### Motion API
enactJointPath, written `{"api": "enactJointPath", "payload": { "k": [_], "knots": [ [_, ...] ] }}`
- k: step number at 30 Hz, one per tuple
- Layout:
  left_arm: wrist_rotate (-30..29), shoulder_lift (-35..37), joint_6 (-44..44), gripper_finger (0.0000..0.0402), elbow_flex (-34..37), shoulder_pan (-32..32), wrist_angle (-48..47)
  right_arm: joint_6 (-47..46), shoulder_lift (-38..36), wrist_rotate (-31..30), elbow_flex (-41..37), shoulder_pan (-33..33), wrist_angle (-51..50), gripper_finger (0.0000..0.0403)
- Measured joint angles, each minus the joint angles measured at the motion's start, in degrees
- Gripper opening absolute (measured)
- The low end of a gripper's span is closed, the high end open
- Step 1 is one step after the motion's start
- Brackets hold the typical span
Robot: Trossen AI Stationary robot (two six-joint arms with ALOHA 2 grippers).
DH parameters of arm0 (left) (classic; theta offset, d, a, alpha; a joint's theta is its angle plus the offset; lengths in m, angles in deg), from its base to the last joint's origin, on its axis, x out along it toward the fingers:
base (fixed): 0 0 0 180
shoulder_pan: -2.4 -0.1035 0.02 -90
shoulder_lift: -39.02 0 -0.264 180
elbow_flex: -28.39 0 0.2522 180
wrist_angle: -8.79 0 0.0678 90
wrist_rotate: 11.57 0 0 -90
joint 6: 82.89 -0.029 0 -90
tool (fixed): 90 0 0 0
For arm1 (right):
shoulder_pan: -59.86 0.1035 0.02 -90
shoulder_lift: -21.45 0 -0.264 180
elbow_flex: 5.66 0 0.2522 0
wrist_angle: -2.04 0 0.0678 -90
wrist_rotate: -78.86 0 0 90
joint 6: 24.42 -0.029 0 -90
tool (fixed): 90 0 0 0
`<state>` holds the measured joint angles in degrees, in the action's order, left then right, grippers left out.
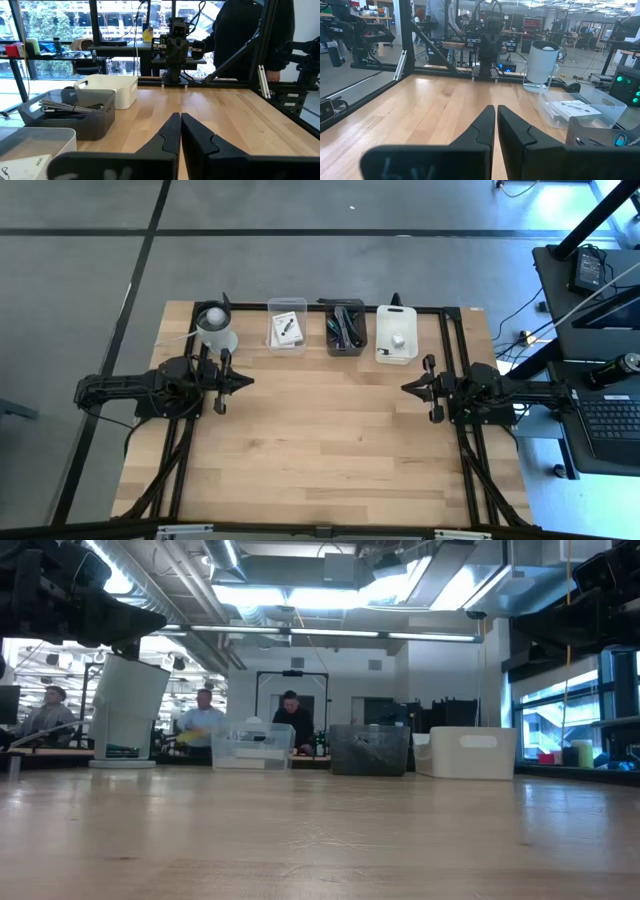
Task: Pick and place items into bin
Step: Return to Home Position
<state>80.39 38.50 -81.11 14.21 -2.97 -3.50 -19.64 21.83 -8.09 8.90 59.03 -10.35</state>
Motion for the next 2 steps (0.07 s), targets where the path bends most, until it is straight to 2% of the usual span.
{"api": "enactJointPath", "payload": {
  "k": [2],
  "knots": [
    [0.0,0.0,0.0,0.001,0.0,0.0,0.0,0.0,0.0,0.0,0.0,0.0,0.0,0.0026]
  ]
}}
